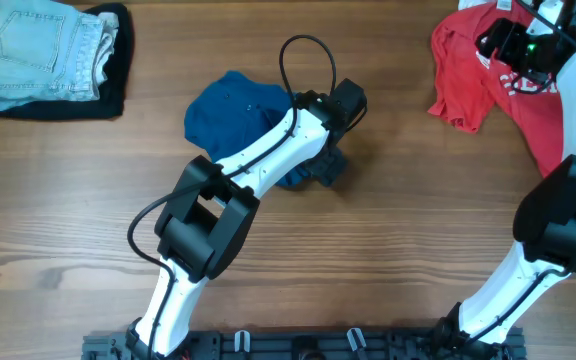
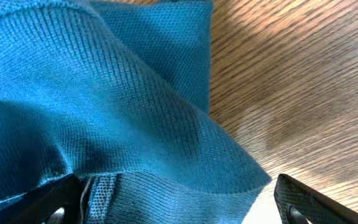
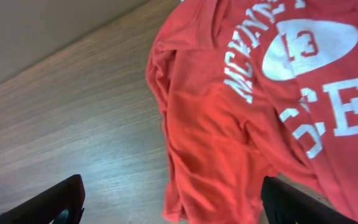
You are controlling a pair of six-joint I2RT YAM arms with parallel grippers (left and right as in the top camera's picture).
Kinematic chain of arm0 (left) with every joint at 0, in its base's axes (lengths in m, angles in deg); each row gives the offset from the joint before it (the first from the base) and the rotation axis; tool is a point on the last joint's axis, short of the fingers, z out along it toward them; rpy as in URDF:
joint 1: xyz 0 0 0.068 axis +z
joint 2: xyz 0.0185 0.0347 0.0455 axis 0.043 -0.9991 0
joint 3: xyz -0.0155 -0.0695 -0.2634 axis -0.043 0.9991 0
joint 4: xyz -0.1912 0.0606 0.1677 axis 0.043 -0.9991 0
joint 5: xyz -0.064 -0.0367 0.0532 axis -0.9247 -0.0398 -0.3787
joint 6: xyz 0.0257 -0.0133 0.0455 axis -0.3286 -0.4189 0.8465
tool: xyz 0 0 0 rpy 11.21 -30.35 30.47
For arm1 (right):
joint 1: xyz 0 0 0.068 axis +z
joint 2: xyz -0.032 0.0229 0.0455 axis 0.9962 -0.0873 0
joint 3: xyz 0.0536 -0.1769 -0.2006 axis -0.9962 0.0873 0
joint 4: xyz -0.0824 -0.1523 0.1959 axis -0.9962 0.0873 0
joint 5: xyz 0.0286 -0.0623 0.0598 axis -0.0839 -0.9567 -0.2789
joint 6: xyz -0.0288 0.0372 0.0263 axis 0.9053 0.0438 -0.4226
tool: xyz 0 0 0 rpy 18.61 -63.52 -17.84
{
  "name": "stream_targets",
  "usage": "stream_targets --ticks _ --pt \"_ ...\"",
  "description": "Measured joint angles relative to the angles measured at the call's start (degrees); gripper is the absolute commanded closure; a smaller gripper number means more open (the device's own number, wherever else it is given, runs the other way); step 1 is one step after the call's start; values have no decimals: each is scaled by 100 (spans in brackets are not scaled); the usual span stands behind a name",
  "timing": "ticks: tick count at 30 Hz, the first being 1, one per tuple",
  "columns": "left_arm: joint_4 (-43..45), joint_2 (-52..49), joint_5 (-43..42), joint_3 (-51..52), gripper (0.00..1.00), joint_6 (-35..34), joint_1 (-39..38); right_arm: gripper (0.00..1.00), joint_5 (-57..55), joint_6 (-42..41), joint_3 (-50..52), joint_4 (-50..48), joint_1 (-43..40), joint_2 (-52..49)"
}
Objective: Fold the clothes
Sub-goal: 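Grasp the folded teal polo bundle with the left gripper, then carry the polo left and lower it onto the jeans stack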
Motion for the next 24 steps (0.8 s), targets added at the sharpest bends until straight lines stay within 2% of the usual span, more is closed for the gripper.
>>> stream_targets --ticks 7,8,10,11,15,18,24 --pt "-57 -354 363 -144 3 -20 44 8 68 2 0 87 17 0" --pt "-63 -369 391 -166 9 -17 44 8 68 2 0 92 17 0" --pt "-9 -398 496 -199 30 -52 48 8 68 2 0 94 17 0" --pt "79 -420 562 -212 45 -37 66 8 68 2 0 120 17 0" --pt "428 -538 756 -264 61 -83 221 8 68 2 0 197 17 0" --pt "533 -597 861 -295 94 -125 323 8 68 2 0 212 17 0" --pt "540 -632 1008 -345 96 -170 378 8 70 2 0 214 17 0"
